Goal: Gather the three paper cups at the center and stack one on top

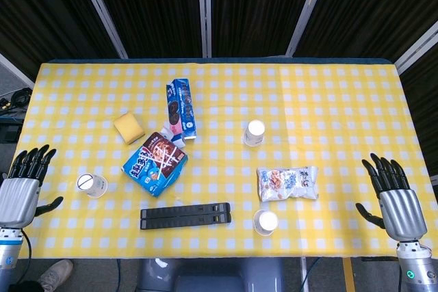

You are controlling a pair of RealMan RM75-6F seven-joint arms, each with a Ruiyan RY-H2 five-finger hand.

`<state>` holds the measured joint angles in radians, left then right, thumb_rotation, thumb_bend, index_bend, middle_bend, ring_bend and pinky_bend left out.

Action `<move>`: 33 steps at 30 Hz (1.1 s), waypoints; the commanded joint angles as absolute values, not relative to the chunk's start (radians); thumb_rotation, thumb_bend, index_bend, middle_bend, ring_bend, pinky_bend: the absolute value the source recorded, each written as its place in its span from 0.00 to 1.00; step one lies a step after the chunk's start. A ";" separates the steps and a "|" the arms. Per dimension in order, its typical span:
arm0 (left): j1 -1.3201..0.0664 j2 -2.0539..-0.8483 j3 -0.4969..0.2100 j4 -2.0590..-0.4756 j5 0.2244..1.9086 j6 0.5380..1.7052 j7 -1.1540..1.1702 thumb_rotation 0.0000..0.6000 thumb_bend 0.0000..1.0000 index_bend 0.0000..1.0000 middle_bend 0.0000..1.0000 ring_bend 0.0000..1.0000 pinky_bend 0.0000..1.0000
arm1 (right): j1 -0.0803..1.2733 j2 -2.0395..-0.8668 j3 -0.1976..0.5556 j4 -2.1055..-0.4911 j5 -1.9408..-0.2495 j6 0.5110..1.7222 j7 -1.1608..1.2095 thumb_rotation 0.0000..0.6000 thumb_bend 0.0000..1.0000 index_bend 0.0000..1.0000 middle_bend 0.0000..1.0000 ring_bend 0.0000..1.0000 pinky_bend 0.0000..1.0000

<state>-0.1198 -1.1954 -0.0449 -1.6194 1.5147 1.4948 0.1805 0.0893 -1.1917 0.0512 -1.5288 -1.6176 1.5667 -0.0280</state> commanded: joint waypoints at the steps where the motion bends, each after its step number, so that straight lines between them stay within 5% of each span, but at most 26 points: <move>1: -0.120 -1.195 -0.045 -1.619 1.514 1.494 0.181 1.00 0.09 0.00 0.00 0.00 0.00 | 0.089 -1.192 0.051 -1.529 -1.618 1.567 -0.028 1.00 0.10 0.00 0.00 0.00 0.00; 33: -0.151 -1.178 -0.034 -1.622 1.478 1.400 0.201 1.00 0.10 0.03 0.00 0.00 0.00 | 0.094 -1.196 0.045 -1.528 -1.624 1.556 -0.033 1.00 0.10 0.00 0.00 0.00 0.00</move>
